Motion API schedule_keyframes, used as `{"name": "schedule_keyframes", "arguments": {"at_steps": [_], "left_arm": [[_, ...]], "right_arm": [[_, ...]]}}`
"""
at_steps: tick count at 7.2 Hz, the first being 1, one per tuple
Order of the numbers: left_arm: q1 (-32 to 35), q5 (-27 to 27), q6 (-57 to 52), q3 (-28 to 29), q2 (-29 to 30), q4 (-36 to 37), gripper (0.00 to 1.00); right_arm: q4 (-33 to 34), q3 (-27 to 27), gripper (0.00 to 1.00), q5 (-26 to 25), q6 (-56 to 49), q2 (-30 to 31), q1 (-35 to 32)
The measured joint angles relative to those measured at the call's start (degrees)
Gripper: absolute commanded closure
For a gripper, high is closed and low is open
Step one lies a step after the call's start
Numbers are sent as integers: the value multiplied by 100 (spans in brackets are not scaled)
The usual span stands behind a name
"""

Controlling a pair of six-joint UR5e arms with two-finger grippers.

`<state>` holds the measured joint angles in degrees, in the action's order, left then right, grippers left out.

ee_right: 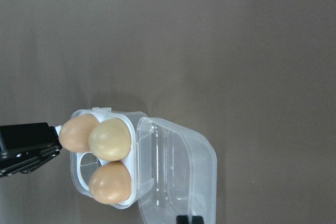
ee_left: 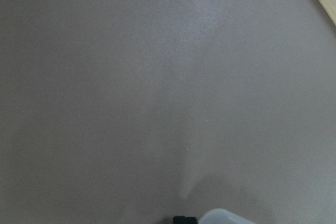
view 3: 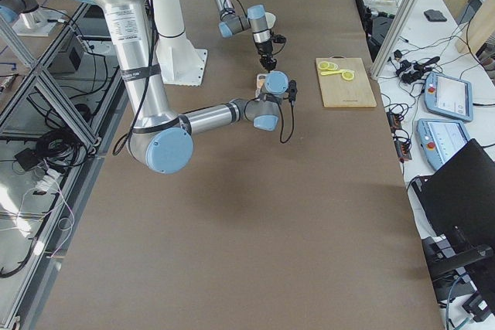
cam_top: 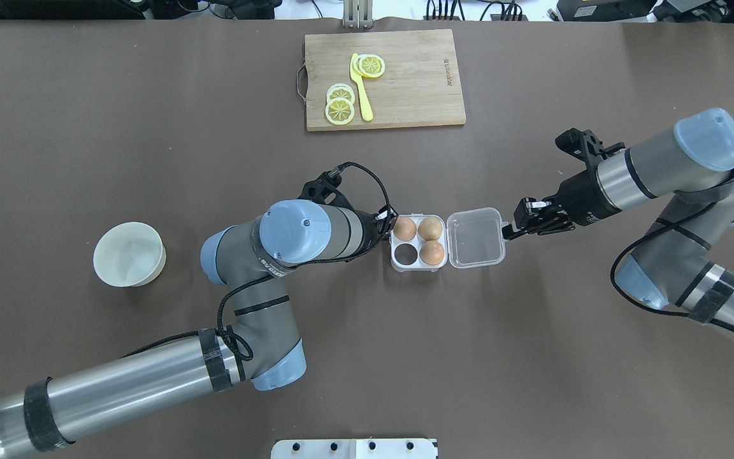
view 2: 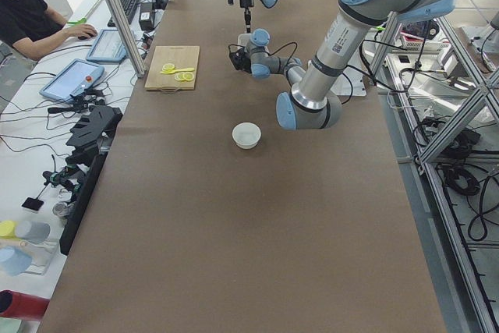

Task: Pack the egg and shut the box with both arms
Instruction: 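Pull the lid edge toward the robot with the right gripper, then swing the lid up and over the eggs with the right gripper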

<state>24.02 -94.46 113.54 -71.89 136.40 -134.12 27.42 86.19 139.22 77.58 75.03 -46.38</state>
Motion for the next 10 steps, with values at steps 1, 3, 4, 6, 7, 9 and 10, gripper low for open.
{"name": "schedule_keyframes", "arguments": {"at_steps": [1, 3, 4, 6, 7, 9, 10], "left_arm": [[-11, 3, 1, 0, 4, 0, 100], [-18, 6, 1, 6, 21, 0, 100], [-20, 6, 1, 7, 24, 0, 100], [-21, 6, 1, 8, 27, 0, 100], [-21, 6, 1, 8, 27, 0, 100], [-21, 5, 1, 14, 28, 0, 100], [-21, 1, 1, 16, 28, 0, 100]], "right_arm": [[0, 13, 100, 0, 18, -15, -2], [0, 112, 100, 0, 148, -39, -2], [2, 165, 100, 0, 230, -79, 1], [4, 214, 100, 4, 398, -220, 5], [6, 243, 100, 4, 432, -251, 6], [8, 281, 100, 8, 448, -264, 6], [7, 288, 100, 8, 450, -267, 6]]}}
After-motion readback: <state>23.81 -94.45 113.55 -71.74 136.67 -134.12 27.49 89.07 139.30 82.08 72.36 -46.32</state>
